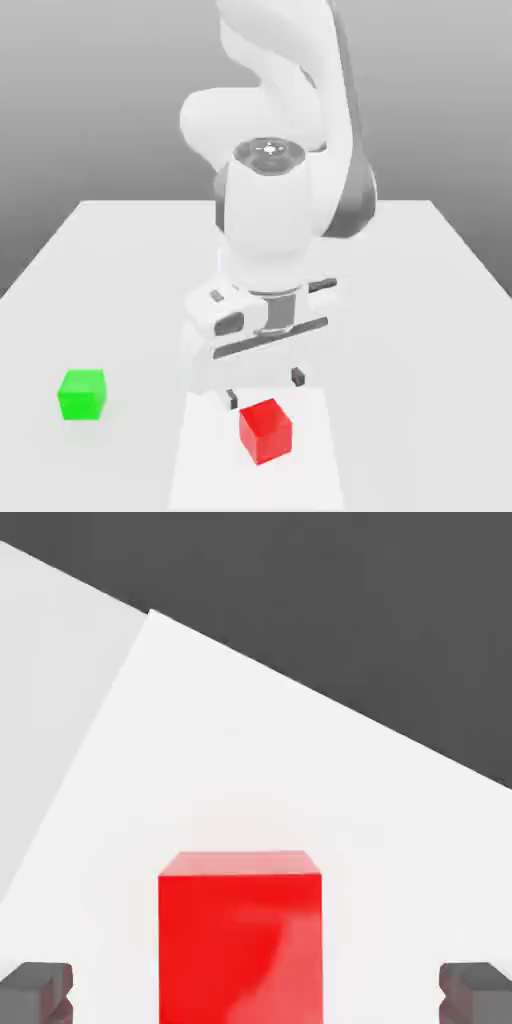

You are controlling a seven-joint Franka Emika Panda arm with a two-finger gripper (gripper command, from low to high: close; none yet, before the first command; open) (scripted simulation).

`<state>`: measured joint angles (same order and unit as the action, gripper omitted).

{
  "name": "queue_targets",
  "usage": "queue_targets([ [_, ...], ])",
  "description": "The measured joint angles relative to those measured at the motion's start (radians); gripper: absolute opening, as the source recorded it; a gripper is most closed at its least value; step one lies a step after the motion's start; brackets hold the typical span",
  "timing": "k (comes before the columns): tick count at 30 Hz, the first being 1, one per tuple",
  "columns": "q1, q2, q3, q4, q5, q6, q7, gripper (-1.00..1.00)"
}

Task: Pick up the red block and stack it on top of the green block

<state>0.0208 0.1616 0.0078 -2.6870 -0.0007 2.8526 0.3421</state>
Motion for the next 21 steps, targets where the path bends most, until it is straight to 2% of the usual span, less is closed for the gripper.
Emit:
queue_targets([
  [2,0.003,0.072,-0.003,0.009,0.001,0.061,-0.002,0.0],
  [3,0.004,0.104,-0.004,0.013,-0.001,0.088,-0.001,-1.0],
  [10,0.003,0.11,-0.004,0.014,-0.004,0.092,0.001,-1.0],
  [16,-0.005,-0.076,0.0,-0.013,0.0,-0.067,0.005,-1.0],
  [21,-0.113,-0.126,-0.066,-0.017,-0.005,-0.115,0.204,-1.0],
])
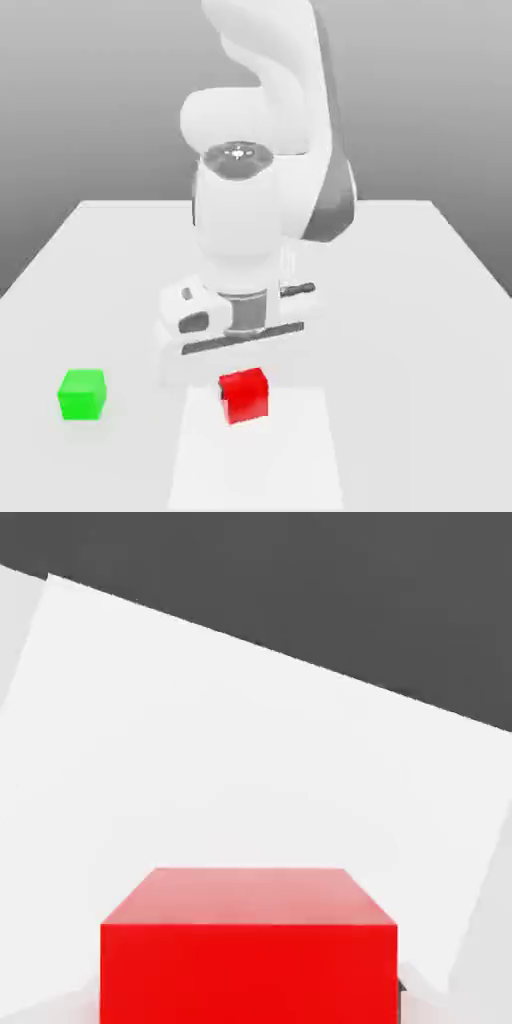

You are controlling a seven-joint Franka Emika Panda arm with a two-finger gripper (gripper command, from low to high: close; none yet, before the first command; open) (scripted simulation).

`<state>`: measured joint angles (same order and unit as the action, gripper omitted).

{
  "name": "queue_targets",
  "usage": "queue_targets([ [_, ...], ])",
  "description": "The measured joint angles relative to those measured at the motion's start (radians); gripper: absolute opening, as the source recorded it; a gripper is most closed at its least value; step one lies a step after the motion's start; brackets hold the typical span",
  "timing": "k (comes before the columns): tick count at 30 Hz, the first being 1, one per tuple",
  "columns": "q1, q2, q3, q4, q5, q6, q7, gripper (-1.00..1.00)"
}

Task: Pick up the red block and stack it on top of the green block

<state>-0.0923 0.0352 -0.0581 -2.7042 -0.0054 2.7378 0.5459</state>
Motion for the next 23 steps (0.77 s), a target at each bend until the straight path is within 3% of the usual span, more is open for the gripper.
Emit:
queue_targets([
  [14,-0.336,-0.085,-0.156,0.0,-0.019,-0.082,0.66,-1.0],
  [20,-0.356,0.093,-0.127,0.009,0.08,0.084,0.635,-1.0],
  [21,-0.361,0.115,-0.119,0.01,0.094,0.104,0.625,1.0],
  [23,-0.361,0.115,-0.119,0.01,0.094,0.104,0.625,1.0],
])
